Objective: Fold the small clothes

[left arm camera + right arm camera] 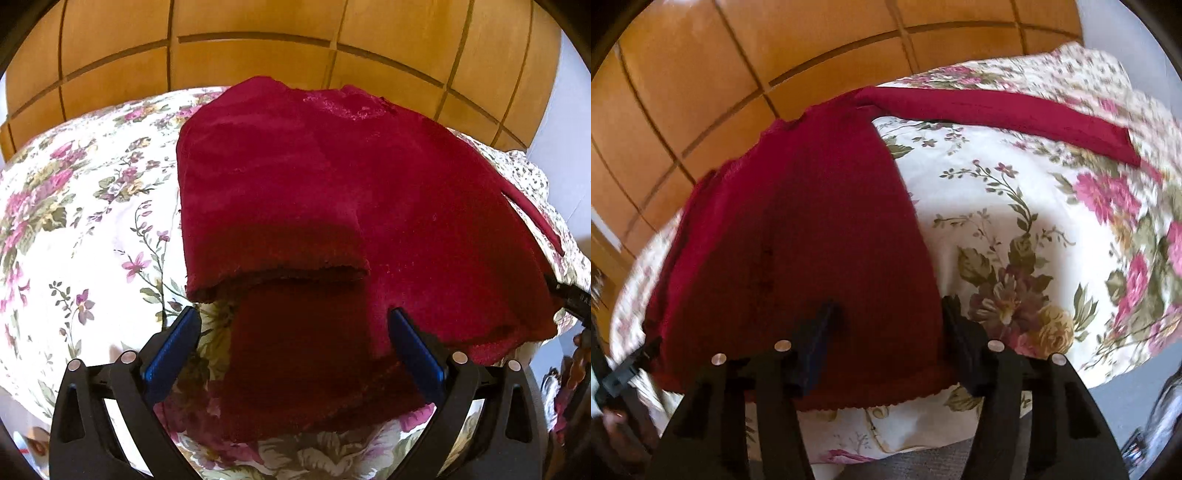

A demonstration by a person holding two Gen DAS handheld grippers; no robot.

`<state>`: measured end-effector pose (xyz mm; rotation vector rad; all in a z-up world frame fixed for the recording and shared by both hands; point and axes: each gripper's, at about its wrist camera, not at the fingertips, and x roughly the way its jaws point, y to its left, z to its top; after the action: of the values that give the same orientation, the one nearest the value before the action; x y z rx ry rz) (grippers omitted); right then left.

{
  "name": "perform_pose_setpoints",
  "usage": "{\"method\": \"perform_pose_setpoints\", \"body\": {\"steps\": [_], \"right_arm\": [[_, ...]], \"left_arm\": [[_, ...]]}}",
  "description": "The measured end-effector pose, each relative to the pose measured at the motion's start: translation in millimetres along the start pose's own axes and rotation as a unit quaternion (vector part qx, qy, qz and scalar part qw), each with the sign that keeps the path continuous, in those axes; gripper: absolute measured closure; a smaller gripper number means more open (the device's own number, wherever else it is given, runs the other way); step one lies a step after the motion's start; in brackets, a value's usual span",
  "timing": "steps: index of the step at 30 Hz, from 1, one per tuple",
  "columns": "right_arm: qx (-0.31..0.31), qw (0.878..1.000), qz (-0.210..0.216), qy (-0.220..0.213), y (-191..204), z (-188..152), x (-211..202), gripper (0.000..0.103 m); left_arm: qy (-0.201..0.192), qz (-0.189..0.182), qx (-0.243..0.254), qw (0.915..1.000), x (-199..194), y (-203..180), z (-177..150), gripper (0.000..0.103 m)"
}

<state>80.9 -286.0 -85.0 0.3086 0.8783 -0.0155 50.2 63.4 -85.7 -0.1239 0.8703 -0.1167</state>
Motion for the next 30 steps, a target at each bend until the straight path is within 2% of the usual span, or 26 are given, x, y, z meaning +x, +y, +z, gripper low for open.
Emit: {"method": "perform_pose_setpoints", "body": {"steps": [1,2,3,4,5,6,7,8,11,14,18,20,23,25,26,27,28,30], "right_arm": [[-0.006,1.0,-0.008,0.0,3.2,-0.4,-0.1,0.052],[-0.007,1.0,-0.008,-0.001,5.4,-1.3,-1.2,0.061],[-0.005,1.0,-0.001,-0.003,6.8,-1.4,-3.1,0.069],[-0.002,1.0,0.014,-0.003,7.2,-0.8,-4.0,0.089],[0.006,0.999,0.039,0.001,7.2,0.2,-4.6,0.092],[0.01,0.999,0.044,0.002,7.8,-0.3,-4.9,0.093],[0.01,0.999,0.046,0.002,8.4,0.9,-4.2,0.093],[0.011,0.999,0.051,0.002,8.7,1.1,-4.6,0.093],[0.044,0.997,0.07,0.002,-0.1,5.3,-13.2,0.094],[0.058,0.995,0.076,-0.012,-7.4,9.7,-33.0,0.095],[0.06,0.994,0.082,-0.036,-16.1,11.9,-66.1,0.095],[0.067,0.994,0.078,-0.032,-21.1,10.5,-68.6,0.095],[0.084,0.994,0.065,-0.005,-29.3,3.1,-50.4,0.095],[0.086,0.994,0.061,0.012,-32.6,-5.2,-33.5,0.095],[0.078,0.995,0.053,0.013,-31.6,-8.9,-27.6,0.094],[0.074,0.996,0.054,0.017,-30.6,-10.3,-25.2,0.094],[0.075,0.995,0.059,0.019,-30.1,-9.3,-23.1,0.092],[0.084,0.995,0.057,0.013,-31.7,-9.5,-25.9,0.08]], "left_arm": [[-0.002,-0.003,-0.004,1.0,0.3,1.0,0.5,0.003],[-0.003,-0.005,-0.004,1.0,0.2,0.6,0.3,0.003],[-0.003,-0.006,-0.001,1.0,0.0,-0.6,0.9,0.007],[-0.004,-0.006,0.004,1.0,-1.1,-1.9,1.2,0.011],[-0.006,-0.006,0.01,0.9999,-2.9,-3.7,3.1,0.024],[-0.007,-0.013,0.019,0.9997,-5.2,-5.2,5.1,0.041],[-0.003,-0.028,0.026,0.9992,-6.9,-6.1,7.0,0.05],[0.004,-0.039,0.03,0.9988,-7.4,-5.7,8.1,0.065],[0.026,-0.061,0.021,0.9976,-11.3,4.6,13.5,0.086],[0.049,-0.099,-0.006,0.9939,-22.0,24.0,15.1,0.094],[0.058,-0.112,-0.015,0.9919,-40.9,38.5,6.2,0.099],[0.064,-0.109,-0.016,0.9918,-44.4,44.5,0.9,0.099],[0.073,-0.11,-0.019,0.991,-38.7,47.3,-3.2,0.099],[0.067,-0.126,-0.036,0.9891,-38.0,49.1,-3.2,0.095],[0.065,-0.134,-0.041,0.988,-36.3,48.6,-2.2,0.07],[0.066,-0.136,-0.042,0.9876,-34.9,48.5,-1.7,0.024],[0.06,-0.145,-0.052,0.9863,-34.5,49.3,-1.6,0.011],[0.039,-0.173,-0.08,0.9808,-37.0,53.2,-2.1,0.008]]}}
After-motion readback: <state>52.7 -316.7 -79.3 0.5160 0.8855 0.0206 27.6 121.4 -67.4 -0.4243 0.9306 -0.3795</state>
